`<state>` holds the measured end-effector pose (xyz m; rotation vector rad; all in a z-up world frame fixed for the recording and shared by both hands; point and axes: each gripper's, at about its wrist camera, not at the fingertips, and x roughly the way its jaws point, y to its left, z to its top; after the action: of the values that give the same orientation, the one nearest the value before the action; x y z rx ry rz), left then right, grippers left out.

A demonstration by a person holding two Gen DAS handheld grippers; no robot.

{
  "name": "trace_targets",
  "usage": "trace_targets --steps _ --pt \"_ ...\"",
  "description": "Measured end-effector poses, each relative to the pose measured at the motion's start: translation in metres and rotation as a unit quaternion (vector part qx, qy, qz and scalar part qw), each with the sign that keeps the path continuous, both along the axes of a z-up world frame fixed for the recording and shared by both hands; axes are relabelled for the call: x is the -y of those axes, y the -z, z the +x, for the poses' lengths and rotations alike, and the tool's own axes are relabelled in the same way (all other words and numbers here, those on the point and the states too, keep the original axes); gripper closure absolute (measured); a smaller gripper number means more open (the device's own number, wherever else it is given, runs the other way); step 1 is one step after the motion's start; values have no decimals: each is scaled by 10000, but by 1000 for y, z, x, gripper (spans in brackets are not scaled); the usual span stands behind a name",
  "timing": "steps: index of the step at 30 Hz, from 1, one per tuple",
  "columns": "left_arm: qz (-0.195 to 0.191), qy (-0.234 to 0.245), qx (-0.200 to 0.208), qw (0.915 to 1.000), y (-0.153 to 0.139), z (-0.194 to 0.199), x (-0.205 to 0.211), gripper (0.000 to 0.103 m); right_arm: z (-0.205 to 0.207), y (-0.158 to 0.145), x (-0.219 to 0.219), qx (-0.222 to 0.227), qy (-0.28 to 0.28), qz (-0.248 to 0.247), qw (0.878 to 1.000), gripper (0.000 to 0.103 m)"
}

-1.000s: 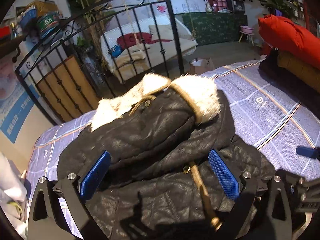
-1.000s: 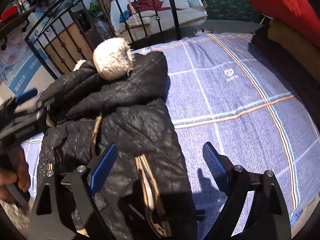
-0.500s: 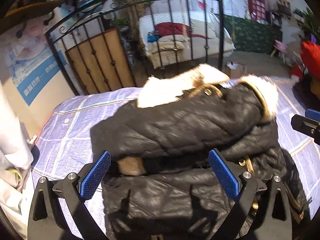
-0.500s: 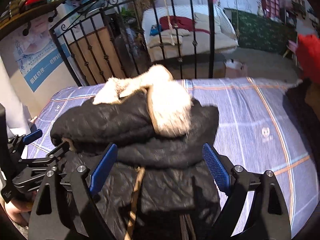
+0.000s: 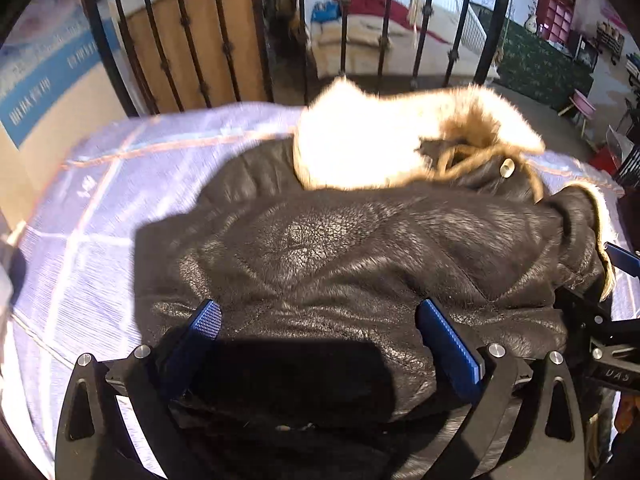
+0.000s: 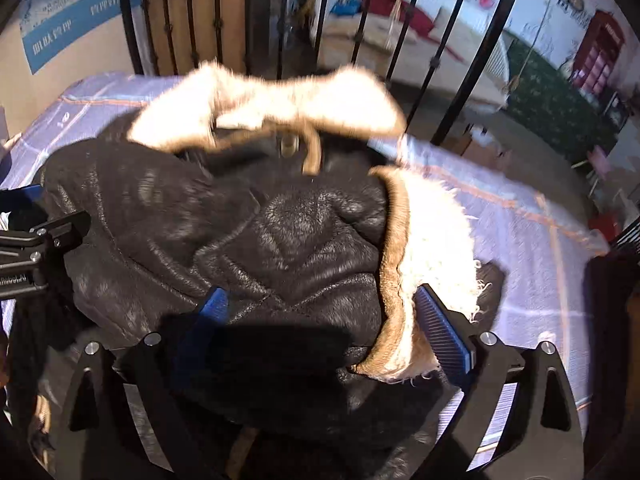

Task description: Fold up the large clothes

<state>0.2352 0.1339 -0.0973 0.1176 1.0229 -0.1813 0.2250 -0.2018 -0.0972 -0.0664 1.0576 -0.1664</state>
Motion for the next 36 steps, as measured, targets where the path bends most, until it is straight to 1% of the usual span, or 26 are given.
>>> trace_targets --steps 2,3,5,7,10,15,17,19,22,24,26,30,31,33,36 --pt "219 120 138 9996 7 -4 6 5 -3 11 4 89 30 -13 10000 8" --pt "305 105 162 9993 7 -5 9 5 -4 14 2 132 34 -135 9998 8" --pt "222 5 84 9997 8 -1 6 5 -2 16 -3 95 94 -288 9995 6" --pt "109 -26 -10 9999 10 4 3 5 2 18 -3 51 164 -294 9994 5" --pt "125 47 -13 9999 16 7 4 4 7 20 -1 110 186 -281 9994 5" --pt "382 176 185 9989 20 5 10 4 -6 16 -8 587 84 -577 9966 5" --pt "383 204 211 9988 14 2 9 4 -14 5 -10 703 159 -533 9960 5" --pt "291 113 312 9990 0 -7 5 6 -27 -17 -15 929 134 -447 9946 5" --pt "58 -36 642 9979 -27 -34 -5 6 -63 -53 -22 1556 -11 -115 9878 6" --pt "-140 24 749 9971 -39 -58 -15 6 -91 -67 -20 1707 -11 98 9853 5" --pt "-235 85 719 9971 -42 -82 -26 6 -121 -70 -8 1609 176 357 9862 6" --pt "-270 17 621 9977 -41 -133 -61 6 -180 -53 29 1174 812 842 9862 5" --pt "-275 -35 573 9980 -39 -146 -72 6 -195 -48 40 1073 970 913 9853 6" --pt "-257 -174 456 9985 -36 -168 -91 6 -226 -39 60 866 1269 902 9840 5" --pt "-326 -405 288 9982 -34 -200 -122 6 -269 -30 83 611 1460 1036 9819 5"
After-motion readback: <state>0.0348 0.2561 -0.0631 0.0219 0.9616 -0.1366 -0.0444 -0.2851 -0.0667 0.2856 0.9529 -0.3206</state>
